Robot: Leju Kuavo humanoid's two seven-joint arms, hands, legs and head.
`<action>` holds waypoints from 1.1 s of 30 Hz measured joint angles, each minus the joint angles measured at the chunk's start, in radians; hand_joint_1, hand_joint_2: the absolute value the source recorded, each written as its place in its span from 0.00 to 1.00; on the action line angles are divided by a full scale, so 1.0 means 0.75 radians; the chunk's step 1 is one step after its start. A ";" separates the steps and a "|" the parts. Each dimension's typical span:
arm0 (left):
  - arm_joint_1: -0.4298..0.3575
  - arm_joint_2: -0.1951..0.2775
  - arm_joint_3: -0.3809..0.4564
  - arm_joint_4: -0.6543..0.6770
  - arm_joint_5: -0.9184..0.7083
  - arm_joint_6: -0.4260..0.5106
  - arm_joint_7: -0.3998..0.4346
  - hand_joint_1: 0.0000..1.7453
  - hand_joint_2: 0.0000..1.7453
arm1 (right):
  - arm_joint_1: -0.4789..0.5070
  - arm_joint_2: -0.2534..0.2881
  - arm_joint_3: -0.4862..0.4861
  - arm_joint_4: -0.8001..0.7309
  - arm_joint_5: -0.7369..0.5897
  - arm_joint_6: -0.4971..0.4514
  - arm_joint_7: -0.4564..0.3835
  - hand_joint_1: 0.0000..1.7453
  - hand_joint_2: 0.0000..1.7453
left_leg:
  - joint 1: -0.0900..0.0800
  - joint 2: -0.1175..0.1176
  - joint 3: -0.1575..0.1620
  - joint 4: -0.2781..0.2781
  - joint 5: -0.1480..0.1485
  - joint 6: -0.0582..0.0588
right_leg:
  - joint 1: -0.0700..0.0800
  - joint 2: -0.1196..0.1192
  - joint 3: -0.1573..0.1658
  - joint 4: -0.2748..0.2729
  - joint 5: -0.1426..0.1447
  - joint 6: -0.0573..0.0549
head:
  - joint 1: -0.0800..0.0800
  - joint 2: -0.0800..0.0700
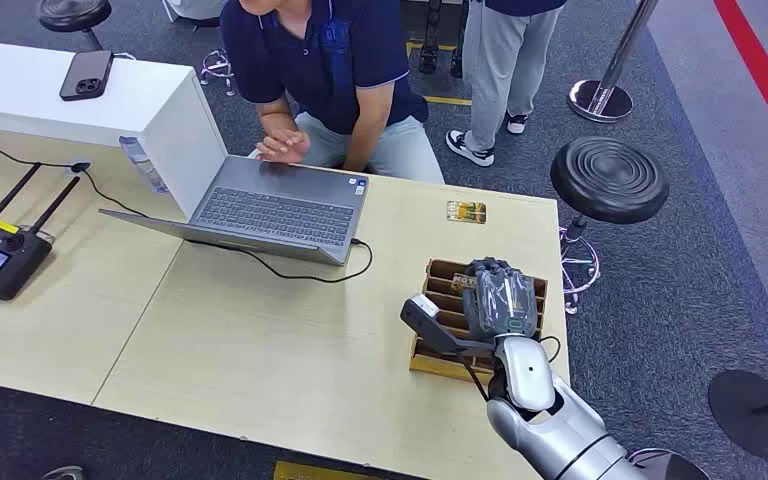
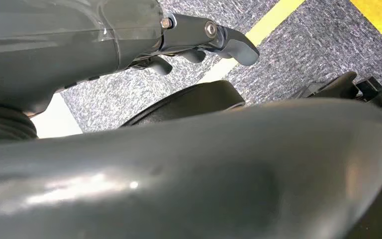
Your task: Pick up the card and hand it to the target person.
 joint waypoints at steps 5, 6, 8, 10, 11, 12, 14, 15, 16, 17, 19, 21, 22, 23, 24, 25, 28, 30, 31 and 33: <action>0.000 0.000 0.000 0.000 0.000 0.000 0.000 0.00 0.00 | 0.000 -0.003 -0.005 0.011 -0.006 -0.001 0.003 0.56 1.00 | 0.000 0.000 0.000 0.000 0.000 0.000 | 0.000 0.000 0.000 0.000 0.000 0.000 | 0.000 0.000; 0.000 0.000 0.000 0.000 0.000 0.000 0.000 0.00 0.00 | 0.000 -0.003 -0.008 0.013 -0.008 -0.001 0.003 0.56 1.00 | 0.000 0.000 0.000 0.000 0.000 0.000 | 0.000 0.000 0.000 0.000 0.000 0.000 | 0.000 0.000; 0.000 0.000 0.000 0.000 0.000 0.000 0.001 0.00 0.00 | 0.001 -0.004 -0.011 0.016 -0.013 -0.003 0.002 0.56 1.00 | 0.000 0.000 0.000 0.000 0.000 0.000 | 0.000 0.000 0.000 0.000 0.000 0.000 | 0.000 0.000; 0.000 0.000 0.000 0.000 0.000 0.000 0.001 0.00 0.00 | 0.001 -0.004 -0.012 0.020 -0.016 -0.006 0.002 0.57 1.00 | 0.000 0.000 0.000 0.000 0.000 0.000 | 0.000 0.000 0.000 0.000 0.000 0.000 | 0.000 0.000; 0.000 0.000 0.000 0.000 0.000 0.000 0.002 0.00 0.00 | 0.001 -0.005 -0.014 0.021 -0.017 -0.008 0.002 0.57 1.00 | 0.000 0.000 0.000 0.000 0.000 0.000 | 0.000 0.000 0.000 0.000 0.000 0.000 | 0.000 0.000; 0.000 0.000 0.000 0.000 0.000 0.000 0.002 0.00 0.00 | 0.001 -0.005 -0.015 0.023 -0.018 -0.010 0.002 0.57 1.00 | 0.000 0.000 0.000 0.000 0.000 0.000 | 0.000 0.000 0.000 0.000 0.000 0.000 | 0.000 0.000; 0.000 0.000 0.000 0.000 0.000 0.000 0.002 0.00 0.00 | 0.001 -0.005 -0.018 0.026 -0.019 -0.013 0.002 0.59 1.00 | 0.000 0.000 0.000 0.000 0.000 0.000 | 0.000 0.000 0.000 0.000 0.000 0.000 | 0.000 0.000; 0.000 0.000 0.000 0.000 0.000 0.000 0.002 0.00 0.00 | 0.000 -0.005 -0.019 0.028 -0.019 -0.014 0.002 0.61 1.00 | 0.000 0.000 0.000 0.000 0.000 0.000 | 0.000 0.000 0.000 0.000 0.000 0.000 | 0.000 0.000; 0.000 0.000 0.000 0.000 0.000 0.000 0.002 0.00 0.00 | 0.000 -0.005 -0.019 0.029 -0.019 -0.016 0.001 0.63 1.00 | 0.000 0.000 0.000 0.000 0.000 0.000 | 0.000 0.000 0.000 0.000 0.000 0.000 | 0.000 0.000; 0.000 0.000 0.000 0.000 0.000 0.000 0.002 0.00 0.00 | 0.000 -0.005 -0.020 0.031 -0.019 -0.017 0.001 0.65 1.00 | 0.000 0.000 0.000 0.000 0.000 0.000 | 0.000 0.000 0.000 0.000 0.000 0.000 | 0.000 0.000; 0.000 0.000 0.000 0.000 0.000 0.000 0.002 0.00 0.00 | 0.000 -0.005 -0.021 0.034 -0.019 -0.019 0.000 0.69 1.00 | 0.000 0.000 0.000 0.000 0.000 0.000 | 0.000 0.000 0.000 0.000 0.000 0.000 | 0.000 0.000; 0.000 0.000 0.000 0.000 0.000 0.000 0.002 0.00 0.00 | 0.000 -0.005 -0.021 0.038 -0.019 -0.019 -0.004 0.74 1.00 | 0.000 0.000 0.000 0.000 0.000 0.000 | 0.000 0.000 0.000 0.000 0.000 0.000 | 0.000 0.000; 0.000 0.000 0.000 0.000 0.000 0.000 0.002 0.00 0.00 | 0.000 -0.005 -0.021 0.039 -0.019 -0.019 -0.006 0.75 1.00 | 0.000 0.000 0.000 0.000 0.000 0.000 | 0.000 0.000 0.000 0.000 0.000 0.000 | 0.000 0.000; 0.000 0.000 0.000 0.000 0.000 0.000 0.001 0.00 0.00 | 0.000 -0.005 -0.021 0.040 -0.019 -0.019 -0.008 0.77 1.00 | 0.000 0.000 0.000 0.000 0.000 0.000 | 0.000 0.000 0.000 0.000 0.000 0.000 | 0.000 0.000; 0.000 0.000 0.000 0.000 0.000 0.000 0.001 0.00 0.00 | 0.000 -0.005 -0.021 0.041 -0.020 -0.019 -0.010 0.78 1.00 | 0.000 0.000 0.000 0.000 0.000 0.000 | 0.000 0.000 0.000 0.000 0.000 0.000 | 0.000 0.000; 0.000 0.000 0.000 0.000 0.000 0.000 0.001 0.00 0.00 | 0.000 -0.005 -0.021 0.042 -0.020 -0.019 -0.011 0.78 1.00 | 0.000 0.000 0.000 0.000 0.000 0.000 | 0.000 0.000 0.000 0.000 0.000 0.000 | 0.000 0.000; 0.000 0.000 0.000 0.000 0.000 0.000 -0.001 0.00 0.00 | 0.000 -0.005 -0.021 0.042 -0.020 -0.019 -0.015 0.78 1.00 | 0.000 0.000 0.000 0.000 0.000 0.000 | 0.000 0.000 0.000 0.000 0.000 0.000 | 0.000 0.000; 0.000 0.000 0.000 0.000 0.000 0.000 -0.002 0.00 0.00 | 0.000 -0.005 -0.021 0.042 -0.020 -0.019 -0.021 0.78 1.00 | 0.000 0.000 0.000 0.000 0.000 0.000 | 0.000 0.000 0.000 0.000 0.000 0.000 | 0.000 0.000; 0.000 0.000 0.000 0.000 0.000 0.000 -0.003 0.00 0.00 | 0.000 -0.005 -0.021 0.042 -0.020 -0.019 -0.024 0.78 1.00 | 0.000 0.000 0.000 0.000 0.000 0.000 | 0.000 0.000 0.000 0.000 0.000 0.000 | 0.000 0.000; 0.000 0.000 0.000 0.000 0.000 0.000 -0.003 0.00 0.00 | 0.000 -0.004 -0.021 0.042 -0.020 -0.018 -0.029 0.78 1.00 | 0.000 0.000 0.000 0.000 0.000 0.000 | 0.000 0.000 0.000 0.000 0.000 0.000 | 0.000 0.000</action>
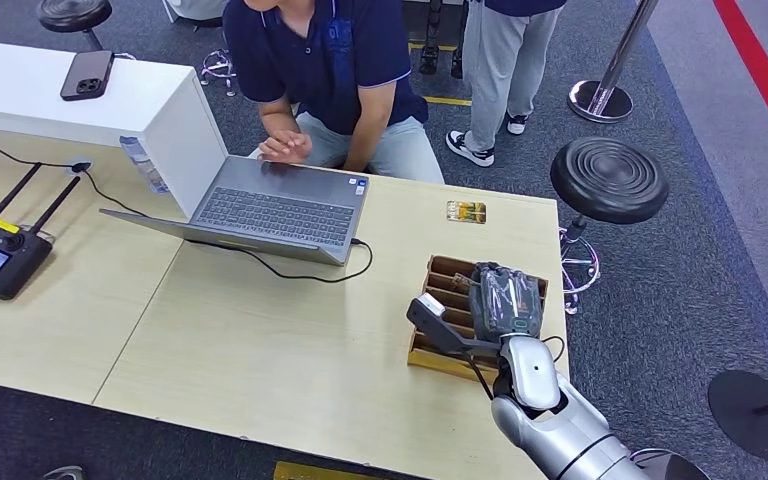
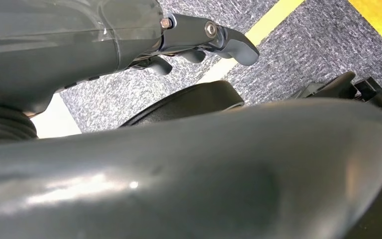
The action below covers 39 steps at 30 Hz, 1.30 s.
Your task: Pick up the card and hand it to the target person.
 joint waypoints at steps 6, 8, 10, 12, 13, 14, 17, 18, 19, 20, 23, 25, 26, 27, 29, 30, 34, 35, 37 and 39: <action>0.000 0.000 0.000 0.000 0.000 0.000 -0.003 0.00 0.00 | 0.000 0.001 0.001 0.000 0.000 0.002 -0.004 0.79 1.00 | 0.000 0.000 0.000 0.000 0.000 0.000 | 0.000 0.000 0.000 0.000 0.000 0.000 | 0.000 0.000; 0.000 0.000 0.000 0.000 0.000 0.006 -0.006 0.00 0.00 | 0.000 0.001 0.002 0.000 0.000 0.003 -0.005 0.80 1.00 | 0.000 0.000 0.000 0.000 0.001 -0.001 | 0.000 0.000 0.000 0.000 0.000 0.000 | 0.000 0.000; 0.000 0.000 0.000 0.000 0.000 0.017 -0.006 0.00 0.00 | 0.000 0.001 0.002 0.000 0.000 0.004 -0.005 0.80 1.00 | 0.000 0.000 0.000 0.000 0.001 -0.001 | 0.000 0.000 0.000 0.000 0.000 0.000 | 0.000 0.000; 0.000 0.000 0.000 0.000 0.000 0.029 0.002 0.00 0.00 | 0.000 0.001 0.002 0.000 0.000 0.007 -0.004 0.80 1.00 | 0.000 0.000 0.000 0.000 0.001 -0.001 | 0.000 0.000 0.000 0.000 0.000 0.000 | 0.000 0.000; 0.000 0.000 0.000 0.000 0.000 0.033 0.009 0.00 0.00 | 0.000 0.001 0.002 0.000 0.000 0.009 -0.004 0.80 1.00 | 0.000 0.000 0.000 0.000 0.001 -0.001 | 0.000 0.000 0.000 0.000 0.000 0.000 | 0.000 0.000; 0.000 0.000 0.000 0.000 0.000 0.036 0.017 0.00 0.00 | 0.000 0.001 0.002 0.000 0.000 0.010 -0.003 0.80 1.00 | 0.000 0.000 0.000 0.000 0.001 -0.001 | 0.000 0.000 0.000 0.000 0.000 0.000 | 0.000 0.000; 0.000 0.000 0.000 0.000 0.001 0.037 0.025 0.00 0.00 | -0.001 0.001 0.002 0.000 -0.001 0.013 -0.002 0.80 1.00 | 0.000 0.000 0.000 0.000 0.001 -0.001 | 0.000 0.000 0.000 0.000 0.000 0.000 | 0.000 0.000; 0.000 0.000 0.000 0.000 0.001 0.037 0.024 0.00 0.00 | -0.001 0.001 0.002 0.000 -0.002 0.012 -0.002 0.80 1.00 | 0.000 0.000 0.000 0.000 0.001 -0.001 | 0.000 0.000 0.000 0.000 0.000 0.000 | 0.000 0.000; 0.000 0.000 0.000 0.000 0.001 0.036 0.023 0.00 0.00 | -0.001 0.001 0.002 0.000 -0.005 0.010 -0.001 0.80 1.00 | 0.000 0.000 0.000 0.000 0.001 -0.001 | 0.000 0.000 0.000 0.000 0.000 0.000 | 0.000 0.000; 0.000 0.000 0.000 0.000 0.001 0.036 0.022 0.00 0.00 | -0.001 0.001 0.002 0.000 -0.008 0.007 -0.001 0.80 1.00 | 0.000 0.000 0.000 0.000 0.001 -0.001 | 0.000 0.000 0.000 0.000 0.000 0.000 | 0.000 0.000; 0.000 0.000 0.000 0.000 0.002 0.037 0.016 0.00 0.00 | 0.000 0.001 0.001 -0.001 -0.028 -0.019 -0.004 0.80 1.00 | 0.000 0.000 0.000 0.000 0.002 -0.001 | 0.000 0.000 0.000 0.000 0.001 0.000 | 0.000 0.000; 0.000 0.000 0.000 0.000 0.001 0.040 0.010 0.00 0.00 | 0.000 0.001 -0.001 -0.006 -0.043 -0.040 -0.005 0.80 1.00 | 0.000 0.000 0.000 0.000 0.002 -0.001 | 0.000 0.000 0.000 0.000 0.001 0.000 | 0.000 0.000; 0.000 0.000 0.000 0.000 0.001 0.041 0.009 0.00 0.00 | 0.000 0.001 -0.005 -0.012 -0.051 -0.048 -0.004 0.80 1.00 | 0.000 0.000 0.000 0.000 0.002 -0.001 | 0.000 0.000 0.000 0.000 0.001 0.000 | 0.000 0.000; 0.000 0.000 0.000 0.000 0.001 0.043 0.008 0.00 0.00 | 0.000 0.000 -0.009 -0.021 -0.061 -0.056 -0.003 0.80 1.00 | 0.000 0.000 0.000 0.000 0.002 -0.001 | 0.000 0.000 0.000 0.000 0.001 0.000 | 0.000 0.000; 0.000 0.000 0.000 0.000 0.000 0.046 0.008 0.00 0.00 | -0.004 -0.005 -0.021 -0.044 -0.093 -0.067 0.000 0.80 1.00 | 0.000 0.000 0.000 0.000 0.003 -0.001 | 0.000 0.000 0.000 0.000 0.001 0.000 | 0.000 0.000; 0.000 0.000 0.000 0.000 0.000 0.047 0.008 0.00 0.00 | -0.007 -0.008 -0.027 -0.058 -0.114 -0.075 0.001 0.80 1.00 | 0.000 0.000 0.000 0.000 0.003 -0.001 | 0.000 0.000 0.000 0.000 0.001 0.000 | 0.000 0.000; 0.000 0.001 0.000 0.000 0.000 0.047 0.002 0.00 0.00 | -0.031 -0.030 -0.060 -0.132 -0.243 -0.115 -0.011 0.80 1.00 | 0.000 0.000 0.000 0.000 0.003 -0.001 | 0.000 0.000 0.000 0.000 0.002 0.000 | 0.000 0.000; 0.000 0.001 0.000 0.000 0.000 0.047 -0.001 0.00 0.00 | -0.041 -0.037 -0.069 -0.158 -0.281 -0.123 -0.015 0.80 1.00 | 0.000 0.000 0.000 0.000 0.003 -0.001 | 0.000 0.000 0.000 0.000 0.002 0.000 | 0.000 0.000; 0.000 0.002 0.000 0.000 0.000 0.046 -0.007 0.00 0.00 | -0.063 -0.051 -0.088 -0.216 -0.367 -0.133 -0.028 0.80 1.00 | 0.000 0.000 0.000 0.000 0.003 -0.001 | 0.000 0.000 0.000 0.000 0.002 0.000 | 0.000 0.000; 0.000 0.003 0.000 0.000 0.000 0.043 -0.014 0.00 0.00 | -0.084 -0.061 -0.101 -0.269 -0.459 -0.140 -0.051 0.80 1.00 | 0.000 0.000 0.000 0.000 0.003 -0.001 | 0.000 0.000 0.000 0.000 0.002 0.000 | 0.000 0.000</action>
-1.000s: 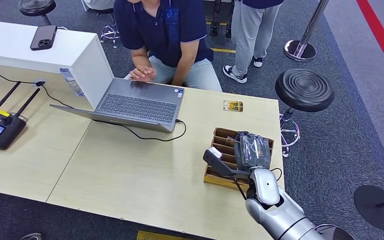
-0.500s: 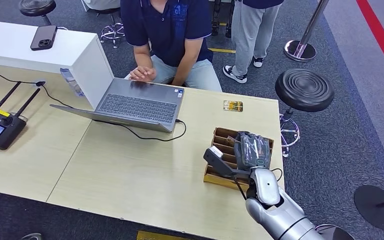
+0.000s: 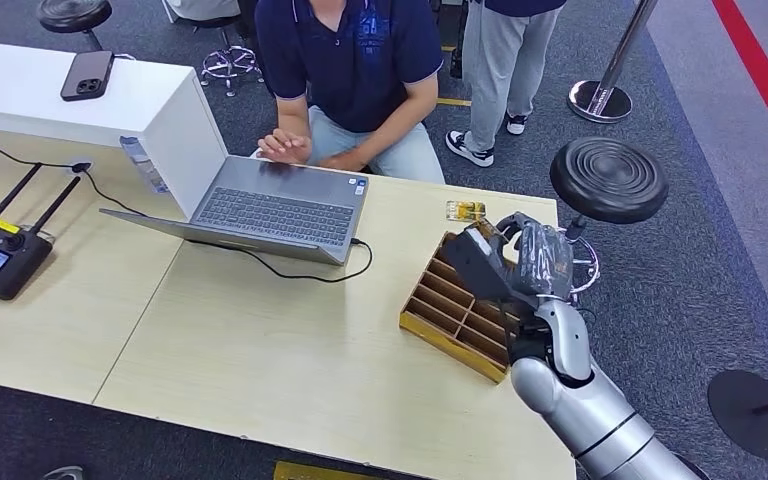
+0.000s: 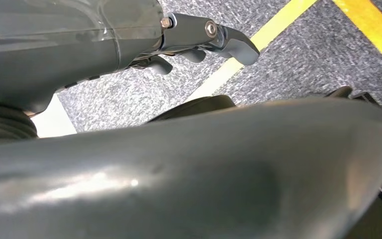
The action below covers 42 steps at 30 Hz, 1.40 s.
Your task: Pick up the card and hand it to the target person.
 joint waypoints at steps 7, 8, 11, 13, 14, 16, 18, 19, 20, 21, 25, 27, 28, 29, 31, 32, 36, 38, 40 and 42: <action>-0.001 0.005 0.007 0.000 0.000 -0.008 -0.013 0.00 0.00 | -0.057 0.008 -0.007 -0.131 -0.496 0.048 -0.219 0.80 1.00 | 0.001 0.000 -0.001 0.000 0.000 0.000 | 0.000 0.000 0.000 0.000 0.000 0.000 | 0.000 0.000; -0.002 0.005 0.009 0.000 0.000 -0.010 -0.014 0.00 0.00 | -0.064 0.021 -0.003 -0.135 -0.579 0.076 -0.264 0.80 1.00 | 0.001 0.000 -0.001 0.000 0.000 0.000 | 0.000 0.000 0.000 0.000 0.000 0.000 | 0.000 0.000; -0.009 0.005 0.010 0.000 0.000 -0.018 -0.013 0.00 0.00 | -0.084 0.085 0.031 -0.106 -0.749 0.152 -0.383 0.80 1.00 | 0.001 0.000 -0.002 -0.001 0.000 0.000 | 0.001 -0.001 -0.001 0.001 0.000 0.000 | 0.000 0.000; -0.014 0.004 0.010 0.000 0.000 -0.020 -0.007 0.00 0.00 | -0.090 0.133 0.061 -0.060 -0.809 0.188 -0.443 0.80 1.00 | 0.002 -0.002 -0.003 0.000 0.001 -0.001 | 0.002 -0.002 -0.001 0.001 0.000 0.000 | 0.000 0.000; -0.016 0.004 0.010 0.000 0.000 -0.021 -0.003 0.00 0.00 | -0.090 0.155 0.074 -0.036 -0.835 0.203 -0.469 0.80 1.00 | 0.002 -0.003 -0.004 0.000 0.001 -0.001 | 0.002 -0.002 -0.001 0.001 0.000 0.000 | 0.000 0.000; -0.017 0.003 0.010 0.000 0.000 -0.024 0.004 0.00 0.00 | -0.090 0.192 0.090 0.006 -0.882 0.229 -0.515 0.80 1.00 | 0.002 -0.004 -0.005 0.000 0.001 -0.001 | 0.002 -0.003 -0.002 0.001 0.000 0.000 | 0.000 0.000; -0.018 0.000 0.010 0.000 0.000 -0.027 0.011 0.00 0.00 | -0.091 0.233 0.109 0.063 -0.910 0.240 -0.551 0.80 1.00 | 0.002 -0.004 -0.006 -0.001 0.001 -0.001 | 0.002 -0.003 -0.002 0.000 0.000 0.000 | 0.000 0.000; -0.018 -0.002 0.010 0.000 0.000 -0.028 0.015 0.00 0.00 | -0.092 0.257 0.120 0.099 -0.917 0.241 -0.566 0.80 1.00 | 0.002 -0.004 -0.006 0.000 0.001 -0.001 | 0.002 -0.003 -0.003 0.000 0.000 0.000 | 0.000 0.000; -0.019 -0.003 0.010 0.000 0.000 -0.030 0.019 0.00 0.00 | -0.092 0.283 0.131 0.139 -0.922 0.240 -0.581 0.80 1.00 | 0.002 -0.004 -0.006 0.000 0.001 -0.001 | 0.002 -0.003 -0.003 0.000 0.000 0.000 | 0.000 0.000; -0.019 -0.003 0.010 0.000 0.000 -0.032 0.025 0.00 0.25 | -0.093 0.306 0.140 0.175 -0.923 0.235 -0.594 0.85 1.00 | 0.002 -0.005 -0.006 0.000 0.002 -0.001 | 0.002 -0.004 -0.003 0.000 0.000 0.000 | 0.000 0.000; -0.016 -0.004 0.009 0.000 0.000 -0.034 0.055 0.00 1.00 | -0.100 0.368 0.155 0.276 -0.912 0.202 -0.624 1.00 1.00 | 0.002 -0.006 -0.007 0.000 0.002 0.000 | 0.002 -0.005 -0.003 0.000 0.000 0.000 | 0.000 0.000; -0.014 -0.004 0.007 0.000 0.000 -0.032 0.080 0.00 1.00 | -0.104 0.389 0.161 0.314 -0.898 0.182 -0.625 1.00 1.00 | 0.002 -0.006 -0.007 0.000 0.002 0.000 | 0.002 -0.005 -0.003 0.000 0.000 0.000 | 0.000 0.000; -0.013 -0.004 0.007 0.000 0.000 -0.033 0.092 0.00 1.00 | -0.106 0.398 0.164 0.329 -0.892 0.173 -0.624 1.00 1.00 | 0.002 -0.006 -0.006 0.000 0.002 0.000 | 0.002 -0.005 -0.003 0.000 0.000 0.000 | 0.000 0.000; -0.012 -0.004 0.006 0.000 0.000 -0.035 0.101 0.00 1.00 | -0.107 0.405 0.165 0.343 -0.887 0.166 -0.623 1.00 1.00 | 0.002 -0.006 -0.006 0.000 0.002 0.000 | 0.002 -0.005 -0.003 0.000 0.000 0.000 | 0.000 0.000; -0.009 -0.003 0.006 0.000 0.000 -0.045 0.111 0.00 1.00 | -0.109 0.415 0.168 0.368 -0.879 0.152 -0.621 1.00 1.00 | 0.002 -0.006 -0.006 0.000 0.002 0.000 | 0.002 -0.005 -0.003 0.000 0.000 0.000 | 0.000 0.000; -0.009 -0.003 0.006 0.000 0.000 -0.053 0.114 0.00 1.00 | -0.110 0.419 0.168 0.379 -0.877 0.143 -0.621 1.00 1.00 | 0.002 -0.006 -0.006 0.000 0.002 0.000 | 0.002 -0.005 -0.003 0.000 0.000 0.000 | 0.000 0.000; -0.008 -0.004 0.006 0.000 0.000 -0.073 0.117 0.00 1.00 | -0.119 0.434 0.169 0.417 -0.857 0.097 -0.618 1.00 1.00 | 0.002 -0.005 -0.006 0.000 0.002 0.000 | 0.002 -0.005 -0.004 0.000 0.000 0.000 | 0.000 0.000; -0.011 -0.004 0.006 0.000 0.000 -0.076 0.117 0.00 1.00 | -0.131 0.438 0.169 0.436 -0.843 0.068 -0.616 1.00 1.00 | 0.002 -0.006 -0.006 0.000 0.002 -0.001 | 0.002 -0.005 -0.004 0.000 0.000 0.000 | 0.000 0.000; -0.017 -0.004 0.006 0.000 0.000 -0.077 0.116 0.00 1.00 | -0.147 0.439 0.169 0.454 -0.832 0.043 -0.610 1.00 1.00 | 0.002 -0.006 -0.006 0.000 0.002 -0.001 | 0.002 -0.005 -0.004 0.000 0.000 0.000 | 0.000 0.000; -0.025 -0.004 0.006 0.000 0.000 -0.077 0.116 0.00 1.00 | -0.160 0.439 0.169 0.468 -0.827 0.024 -0.603 1.00 1.00 | 0.002 -0.006 -0.006 0.000 0.002 -0.001 | 0.002 -0.005 -0.004 0.000 0.000 0.000 | 0.000 0.000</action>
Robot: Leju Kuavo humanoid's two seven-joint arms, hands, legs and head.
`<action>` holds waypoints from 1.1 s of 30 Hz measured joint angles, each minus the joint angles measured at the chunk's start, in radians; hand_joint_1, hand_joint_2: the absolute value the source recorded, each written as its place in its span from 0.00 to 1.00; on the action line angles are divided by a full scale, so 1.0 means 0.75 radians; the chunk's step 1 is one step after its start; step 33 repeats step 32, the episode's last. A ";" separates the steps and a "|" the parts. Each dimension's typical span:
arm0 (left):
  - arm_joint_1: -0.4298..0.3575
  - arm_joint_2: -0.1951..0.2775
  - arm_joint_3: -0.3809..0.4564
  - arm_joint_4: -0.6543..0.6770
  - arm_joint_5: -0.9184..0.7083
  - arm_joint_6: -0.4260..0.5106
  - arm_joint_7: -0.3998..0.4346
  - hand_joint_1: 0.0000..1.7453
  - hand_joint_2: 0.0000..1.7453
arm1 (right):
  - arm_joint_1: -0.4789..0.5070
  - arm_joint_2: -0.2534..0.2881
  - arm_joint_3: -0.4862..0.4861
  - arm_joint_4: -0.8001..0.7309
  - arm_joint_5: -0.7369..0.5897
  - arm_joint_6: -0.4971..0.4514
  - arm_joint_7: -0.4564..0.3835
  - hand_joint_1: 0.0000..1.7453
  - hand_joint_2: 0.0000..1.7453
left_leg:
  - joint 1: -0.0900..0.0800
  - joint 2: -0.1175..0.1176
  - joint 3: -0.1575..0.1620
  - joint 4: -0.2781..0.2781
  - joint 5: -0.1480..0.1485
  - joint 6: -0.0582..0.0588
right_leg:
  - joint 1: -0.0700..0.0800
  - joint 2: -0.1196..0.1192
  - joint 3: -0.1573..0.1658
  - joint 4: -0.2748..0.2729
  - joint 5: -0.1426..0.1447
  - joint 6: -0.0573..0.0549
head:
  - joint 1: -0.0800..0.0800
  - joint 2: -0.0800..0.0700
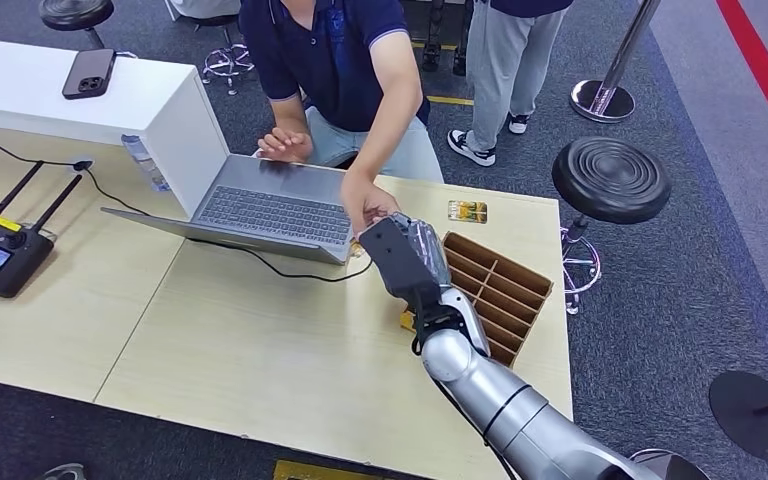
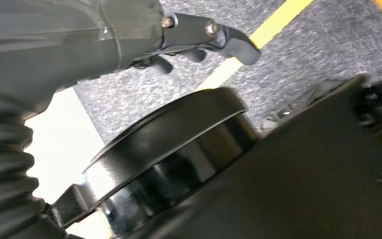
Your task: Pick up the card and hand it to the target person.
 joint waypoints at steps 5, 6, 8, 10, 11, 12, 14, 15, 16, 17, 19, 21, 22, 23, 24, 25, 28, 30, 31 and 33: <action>-0.014 -0.002 0.000 0.000 0.000 0.001 0.004 0.00 0.25 | -0.029 -0.005 0.000 0.024 0.004 -0.030 0.011 0.28 1.00 | 0.000 0.000 0.000 0.000 0.000 0.000 | 0.000 0.000 0.000 0.000 0.000 0.000 | 0.000 0.000; -0.012 -0.002 0.000 0.000 0.000 0.002 0.006 0.00 0.00 | -0.032 -0.007 0.000 0.028 0.006 -0.035 0.013 0.03 1.00 | 0.000 0.000 0.000 0.000 0.000 0.000 | 0.000 0.001 0.000 0.000 0.000 0.000 | 0.000 0.000; -0.006 -0.002 0.000 0.000 0.000 0.002 0.012 0.00 0.00 | -0.036 -0.011 0.000 0.035 0.015 -0.044 0.018 0.00 1.00 | 0.000 0.001 0.000 0.000 0.000 0.000 | 0.000 0.002 -0.001 0.000 0.000 0.000 | 0.000 0.000; 0.000 -0.002 0.000 0.000 0.000 0.003 0.015 0.00 0.00 | -0.038 -0.014 0.000 0.041 0.023 -0.055 0.026 0.00 1.00 | 0.000 0.002 0.000 0.000 0.000 0.000 | 0.000 0.003 -0.001 0.000 0.000 0.000 | 0.000 0.000; 0.002 -0.002 0.000 0.000 0.000 0.004 0.015 0.00 0.00 | -0.039 -0.016 -0.001 0.043 0.024 -0.060 0.030 0.00 1.00 | 0.000 0.002 0.000 0.000 0.000 0.000 | 0.000 0.002 -0.001 0.000 0.000 0.000 | 0.000 0.000; 0.004 -0.002 0.000 0.000 0.000 0.005 0.015 0.00 0.00 | -0.040 -0.019 -0.001 0.045 0.024 -0.064 0.033 0.00 1.00 | 0.000 0.002 0.000 0.000 0.000 0.000 | 0.000 0.003 -0.001 0.000 0.000 0.000 | 0.000 0.000; 0.008 -0.002 0.000 0.000 0.000 0.010 0.015 0.00 0.00 | -0.040 -0.025 -0.002 0.046 0.023 -0.076 0.036 0.00 1.00 | 0.000 0.002 0.000 0.000 0.000 0.000 | 0.000 0.003 -0.001 0.000 0.000 0.000 | 0.000 0.000; 0.010 -0.002 0.000 0.000 0.000 0.013 0.014 0.00 0.00 | -0.040 -0.029 -0.003 0.046 0.023 -0.084 0.039 0.00 1.00 | 0.000 0.002 0.000 0.000 0.000 0.000 | 0.000 0.003 -0.001 0.000 0.000 0.000 | 0.000 0.000; 0.012 -0.002 0.000 0.000 0.000 0.016 0.013 0.00 0.00 | -0.040 -0.033 -0.004 0.046 0.022 -0.091 0.041 0.00 1.00 | 0.000 0.003 0.000 0.000 0.000 0.000 | 0.000 0.003 -0.001 0.000 0.000 0.000 | 0.000 0.000; 0.014 -0.002 0.000 0.000 0.000 0.020 0.012 0.00 0.00 | -0.040 -0.038 -0.007 0.046 0.022 -0.100 0.047 0.00 1.00 | 0.000 0.003 0.001 0.000 0.000 0.000 | 0.000 0.003 -0.001 0.000 0.000 0.000 | 0.000 0.000; 0.017 -0.002 0.000 0.000 0.000 0.025 0.005 0.00 0.00 | -0.040 -0.054 -0.016 0.043 0.023 -0.119 0.058 0.00 1.00 | 0.000 0.003 0.001 0.000 0.000 0.000 | 0.000 0.003 -0.001 0.000 0.000 0.000 | 0.000 0.000; 0.018 -0.002 0.000 0.000 0.000 0.029 -0.003 0.00 0.00 | -0.039 -0.080 -0.026 0.033 0.030 -0.144 0.077 0.00 1.00 | 0.000 0.003 0.001 0.001 0.000 0.000 | 0.000 0.003 -0.001 0.000 0.001 0.000 | 0.000 0.000; 0.019 -0.002 0.000 0.000 0.000 0.031 -0.007 0.00 0.00 | -0.036 -0.095 -0.031 0.025 0.036 -0.155 0.088 0.00 1.00 | 0.000 0.003 0.001 0.001 0.000 0.000 | 0.000 0.003 -0.002 0.000 0.001 -0.001 | 0.000 0.000; 0.020 -0.002 0.000 0.000 0.000 0.034 -0.010 0.00 0.00 | -0.032 -0.112 -0.039 0.013 0.044 -0.168 0.101 0.00 1.00 | 0.000 0.003 0.001 0.001 0.000 0.000 | 0.000 0.003 -0.002 0.000 0.001 -0.001 | 0.000 0.000; 0.022 -0.002 0.000 0.000 0.000 0.037 -0.014 0.00 0.00 | -0.026 -0.130 -0.048 -0.001 0.052 -0.179 0.115 0.00 1.00 | 0.000 0.003 0.001 0.001 0.000 0.000 | 0.000 0.003 -0.002 -0.001 0.001 -0.001 | 0.000 0.000; 0.024 -0.002 0.000 0.000 0.000 0.040 -0.017 0.00 0.00 | -0.017 -0.151 -0.060 -0.017 0.062 -0.190 0.132 0.00 1.00 | -0.001 0.003 0.001 0.001 0.000 0.000 | 0.000 0.003 -0.002 -0.001 0.001 -0.001 | 0.000 0.000; 0.034 0.000 0.000 0.000 0.000 0.048 -0.025 0.00 0.00 | 0.027 -0.230 -0.099 -0.073 0.096 -0.216 0.185 0.00 0.50 | -0.001 0.003 0.001 0.001 0.000 0.000 | 0.000 0.004 -0.002 -0.001 0.001 -0.001 | 0.000 0.000; 0.040 0.001 0.000 0.000 0.000 0.052 -0.027 0.00 0.00 | 0.073 -0.284 -0.134 -0.107 0.133 -0.224 0.221 0.00 0.00 | -0.001 0.003 0.001 0.001 -0.001 0.000 | 0.000 0.004 -0.002 -0.001 0.001 -0.001 | 0.000 0.000; 0.042 0.002 0.000 0.000 0.000 0.053 -0.027 0.00 0.00 | 0.101 -0.311 -0.157 -0.122 0.158 -0.226 0.241 0.00 0.00 | -0.001 0.003 0.001 0.001 -0.001 0.000 | 0.000 0.003 -0.003 -0.001 0.001 -0.001 | 0.000 0.000; 0.043 0.002 0.000 0.000 0.000 0.054 -0.027 0.00 0.00 | 0.115 -0.326 -0.170 -0.130 0.172 -0.227 0.252 0.00 0.00 | -0.001 0.003 0.001 0.001 -0.001 0.000 | 0.000 0.003 -0.003 -0.001 0.001 -0.001 | 0.000 0.000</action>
